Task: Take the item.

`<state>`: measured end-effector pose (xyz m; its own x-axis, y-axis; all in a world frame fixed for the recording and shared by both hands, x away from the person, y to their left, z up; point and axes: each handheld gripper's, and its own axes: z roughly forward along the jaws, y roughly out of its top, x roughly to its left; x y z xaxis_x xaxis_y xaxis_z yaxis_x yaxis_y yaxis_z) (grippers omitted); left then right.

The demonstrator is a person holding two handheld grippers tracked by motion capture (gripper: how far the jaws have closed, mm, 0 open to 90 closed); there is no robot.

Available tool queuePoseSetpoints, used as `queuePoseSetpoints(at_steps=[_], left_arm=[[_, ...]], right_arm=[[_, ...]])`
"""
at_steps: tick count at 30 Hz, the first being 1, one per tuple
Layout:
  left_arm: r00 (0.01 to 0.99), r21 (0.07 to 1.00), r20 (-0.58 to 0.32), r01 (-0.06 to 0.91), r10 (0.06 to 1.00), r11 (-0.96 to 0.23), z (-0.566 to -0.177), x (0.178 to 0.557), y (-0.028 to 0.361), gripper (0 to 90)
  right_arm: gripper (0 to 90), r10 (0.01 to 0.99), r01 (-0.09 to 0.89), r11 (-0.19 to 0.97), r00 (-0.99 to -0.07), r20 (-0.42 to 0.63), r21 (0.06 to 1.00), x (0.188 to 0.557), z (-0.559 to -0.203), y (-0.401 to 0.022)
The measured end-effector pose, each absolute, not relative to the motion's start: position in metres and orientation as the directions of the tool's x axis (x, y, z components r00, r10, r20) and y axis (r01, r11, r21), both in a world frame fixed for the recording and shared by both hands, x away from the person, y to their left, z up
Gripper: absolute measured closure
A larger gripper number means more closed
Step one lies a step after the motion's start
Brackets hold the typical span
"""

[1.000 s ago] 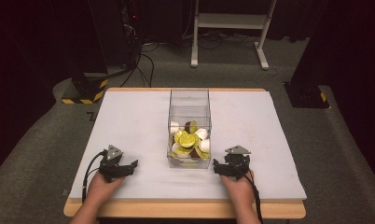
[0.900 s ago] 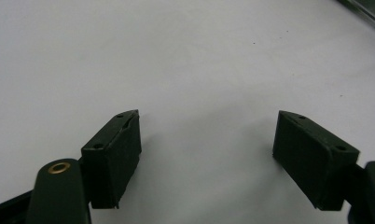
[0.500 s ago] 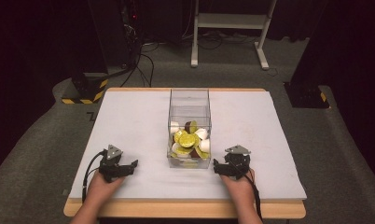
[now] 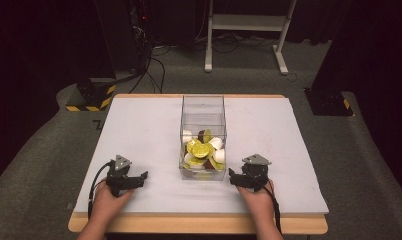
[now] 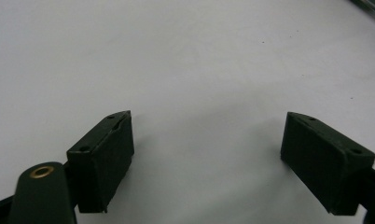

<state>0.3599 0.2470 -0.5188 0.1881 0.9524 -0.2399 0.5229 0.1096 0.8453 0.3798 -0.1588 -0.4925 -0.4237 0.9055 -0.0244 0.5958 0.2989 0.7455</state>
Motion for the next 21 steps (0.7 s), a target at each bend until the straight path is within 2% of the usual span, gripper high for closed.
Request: queuePoseSetpoints(at_steps=[21], left_arm=[[0.188,0.844,-0.251,0.523,0.950,0.119,-0.519,0.360,0.247,16.9]], right_arm=[[14.4,0.891,0.537,0.274,-0.455,0.000,0.798,0.373,-0.470,-0.168]])
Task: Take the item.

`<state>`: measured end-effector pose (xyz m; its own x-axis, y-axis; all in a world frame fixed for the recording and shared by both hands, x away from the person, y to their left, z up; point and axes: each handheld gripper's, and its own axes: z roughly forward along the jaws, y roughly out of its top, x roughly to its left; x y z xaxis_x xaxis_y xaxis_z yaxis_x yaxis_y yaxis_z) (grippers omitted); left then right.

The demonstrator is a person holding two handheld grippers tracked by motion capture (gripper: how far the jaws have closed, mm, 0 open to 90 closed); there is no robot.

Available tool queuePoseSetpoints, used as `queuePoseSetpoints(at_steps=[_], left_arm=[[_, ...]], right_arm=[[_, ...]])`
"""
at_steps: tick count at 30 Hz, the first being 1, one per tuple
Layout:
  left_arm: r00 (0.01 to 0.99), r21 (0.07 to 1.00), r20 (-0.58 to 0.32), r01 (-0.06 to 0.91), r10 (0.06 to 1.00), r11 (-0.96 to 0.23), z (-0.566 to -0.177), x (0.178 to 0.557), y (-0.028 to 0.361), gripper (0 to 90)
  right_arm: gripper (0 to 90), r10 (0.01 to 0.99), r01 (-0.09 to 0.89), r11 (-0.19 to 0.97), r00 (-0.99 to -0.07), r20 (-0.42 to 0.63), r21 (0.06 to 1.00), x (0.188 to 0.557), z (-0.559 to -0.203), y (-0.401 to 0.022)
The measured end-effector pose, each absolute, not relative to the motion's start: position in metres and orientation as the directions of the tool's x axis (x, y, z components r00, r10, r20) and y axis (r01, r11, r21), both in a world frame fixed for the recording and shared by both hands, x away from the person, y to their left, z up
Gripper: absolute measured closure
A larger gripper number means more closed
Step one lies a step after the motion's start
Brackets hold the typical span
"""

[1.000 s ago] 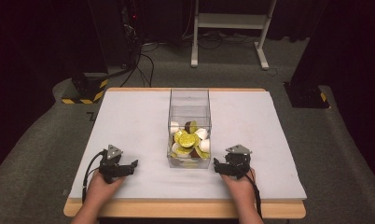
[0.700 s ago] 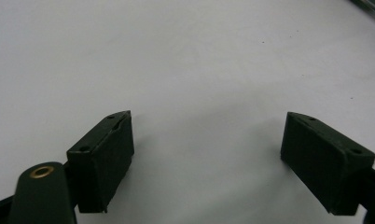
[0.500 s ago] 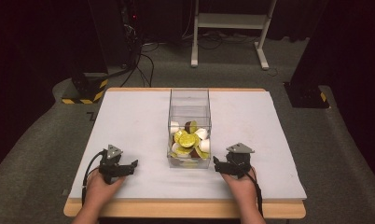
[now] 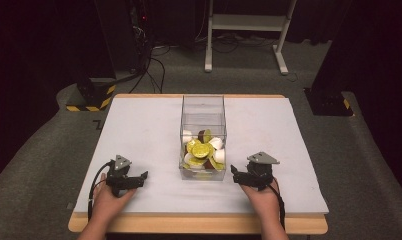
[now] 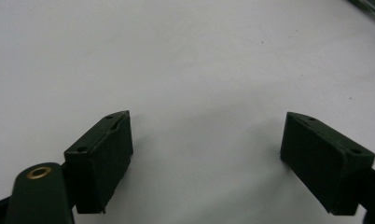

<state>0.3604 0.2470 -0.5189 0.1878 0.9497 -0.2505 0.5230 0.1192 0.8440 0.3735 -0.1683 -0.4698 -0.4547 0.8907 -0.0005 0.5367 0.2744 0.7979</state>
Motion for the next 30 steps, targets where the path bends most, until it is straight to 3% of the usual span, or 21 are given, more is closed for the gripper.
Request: queuePoseSetpoints(at_steps=[30], left_arm=[[0.192,0.843,-0.247,0.527,0.950,0.113,-0.519,0.360,0.248,16.6]], right_arm=[[15.2,0.889,0.468,0.239,-0.459,0.003,0.851,0.368,-0.447,-0.167]])
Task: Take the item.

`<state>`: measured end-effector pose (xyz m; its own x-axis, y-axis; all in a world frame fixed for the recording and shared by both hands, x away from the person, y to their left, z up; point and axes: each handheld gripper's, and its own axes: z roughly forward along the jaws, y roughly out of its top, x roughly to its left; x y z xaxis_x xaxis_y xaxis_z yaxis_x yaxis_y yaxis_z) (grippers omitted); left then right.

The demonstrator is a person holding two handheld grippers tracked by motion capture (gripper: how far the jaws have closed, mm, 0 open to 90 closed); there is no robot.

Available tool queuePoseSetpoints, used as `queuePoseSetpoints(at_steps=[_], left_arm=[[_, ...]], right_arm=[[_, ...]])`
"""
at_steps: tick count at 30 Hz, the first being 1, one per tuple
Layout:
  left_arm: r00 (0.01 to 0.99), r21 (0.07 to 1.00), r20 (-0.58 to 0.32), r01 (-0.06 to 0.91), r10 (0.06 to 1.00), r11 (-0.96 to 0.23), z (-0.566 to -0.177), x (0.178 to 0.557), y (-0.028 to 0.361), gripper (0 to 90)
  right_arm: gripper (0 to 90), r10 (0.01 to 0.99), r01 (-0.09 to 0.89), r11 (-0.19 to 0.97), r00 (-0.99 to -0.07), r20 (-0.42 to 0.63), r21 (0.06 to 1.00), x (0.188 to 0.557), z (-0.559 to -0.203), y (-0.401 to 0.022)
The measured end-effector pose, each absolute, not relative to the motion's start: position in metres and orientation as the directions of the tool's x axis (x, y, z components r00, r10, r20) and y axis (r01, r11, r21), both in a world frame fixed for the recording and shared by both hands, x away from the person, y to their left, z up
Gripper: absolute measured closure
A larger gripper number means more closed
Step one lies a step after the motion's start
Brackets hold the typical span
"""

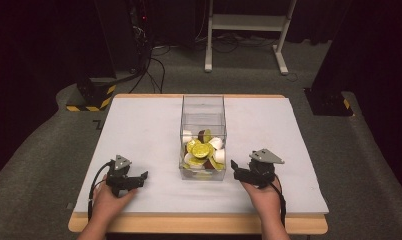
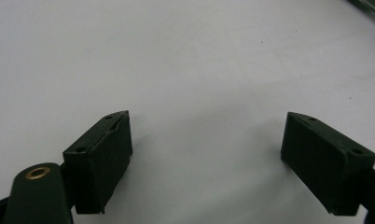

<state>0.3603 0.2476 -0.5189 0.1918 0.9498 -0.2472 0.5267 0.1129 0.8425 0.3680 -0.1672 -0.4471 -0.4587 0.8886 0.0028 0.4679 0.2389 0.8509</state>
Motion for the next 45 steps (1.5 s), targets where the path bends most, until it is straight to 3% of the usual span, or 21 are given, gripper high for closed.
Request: queuePoseSetpoints(at_steps=[15,45], left_arm=[[0.190,0.843,-0.249,0.526,0.950,0.116,-0.519,0.360,0.247,16.5],[0.190,0.842,-0.251,0.526,0.949,0.117,-0.519,0.360,0.247,16.5]], right_arm=[[15.6,0.876,0.426,0.235,-0.483,0.000,0.874,0.368,-0.431,-0.159],[15.9,0.800,0.397,0.309,-0.600,-0.011,0.864,0.380,-0.422,-0.102]])
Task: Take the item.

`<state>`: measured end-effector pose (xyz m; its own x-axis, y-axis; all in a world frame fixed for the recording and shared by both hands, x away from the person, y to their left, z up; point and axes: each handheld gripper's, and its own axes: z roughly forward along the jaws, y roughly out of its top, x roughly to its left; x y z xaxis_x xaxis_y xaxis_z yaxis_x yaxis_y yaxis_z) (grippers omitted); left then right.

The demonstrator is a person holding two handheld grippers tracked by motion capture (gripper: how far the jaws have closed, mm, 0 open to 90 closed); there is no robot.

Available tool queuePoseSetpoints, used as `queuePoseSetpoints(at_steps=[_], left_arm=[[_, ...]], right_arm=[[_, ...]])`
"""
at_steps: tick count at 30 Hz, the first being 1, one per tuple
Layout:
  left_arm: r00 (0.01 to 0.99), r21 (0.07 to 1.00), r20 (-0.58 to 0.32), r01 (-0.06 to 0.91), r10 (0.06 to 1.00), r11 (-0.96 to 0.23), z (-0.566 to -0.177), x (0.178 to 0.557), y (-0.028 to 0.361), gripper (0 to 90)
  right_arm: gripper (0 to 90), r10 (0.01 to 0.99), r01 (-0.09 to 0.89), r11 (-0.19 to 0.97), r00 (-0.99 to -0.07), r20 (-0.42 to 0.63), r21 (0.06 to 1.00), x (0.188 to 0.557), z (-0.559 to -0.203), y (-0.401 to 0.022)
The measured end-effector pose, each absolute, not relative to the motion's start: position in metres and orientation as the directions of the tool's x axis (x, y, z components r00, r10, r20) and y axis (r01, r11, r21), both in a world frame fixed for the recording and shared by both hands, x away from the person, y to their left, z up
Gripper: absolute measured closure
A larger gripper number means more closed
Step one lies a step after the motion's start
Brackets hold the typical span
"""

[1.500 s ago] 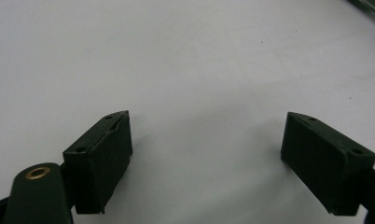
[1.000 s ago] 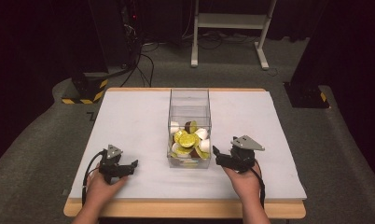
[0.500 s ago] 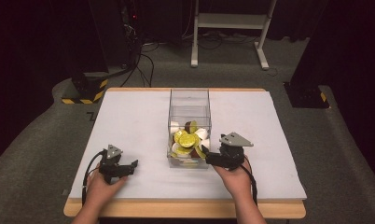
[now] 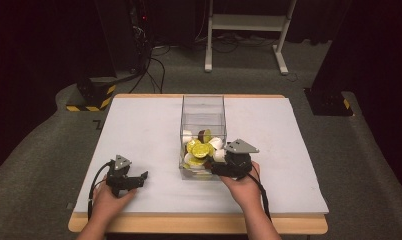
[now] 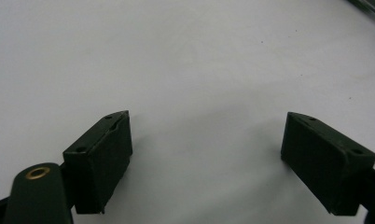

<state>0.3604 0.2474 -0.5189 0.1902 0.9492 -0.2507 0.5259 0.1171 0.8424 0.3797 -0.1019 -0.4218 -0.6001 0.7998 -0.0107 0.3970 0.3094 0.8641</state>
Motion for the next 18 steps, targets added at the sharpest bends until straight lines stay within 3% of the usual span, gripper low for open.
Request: queuePoseSetpoints(at_steps=[18], left_arm=[[0.191,0.842,-0.250,0.526,0.949,0.116,-0.519,0.360,0.247,16.5]], right_arm=[[16.4,0.766,0.393,0.385,-0.641,-0.051,0.835,0.383,-0.423,-0.061]])
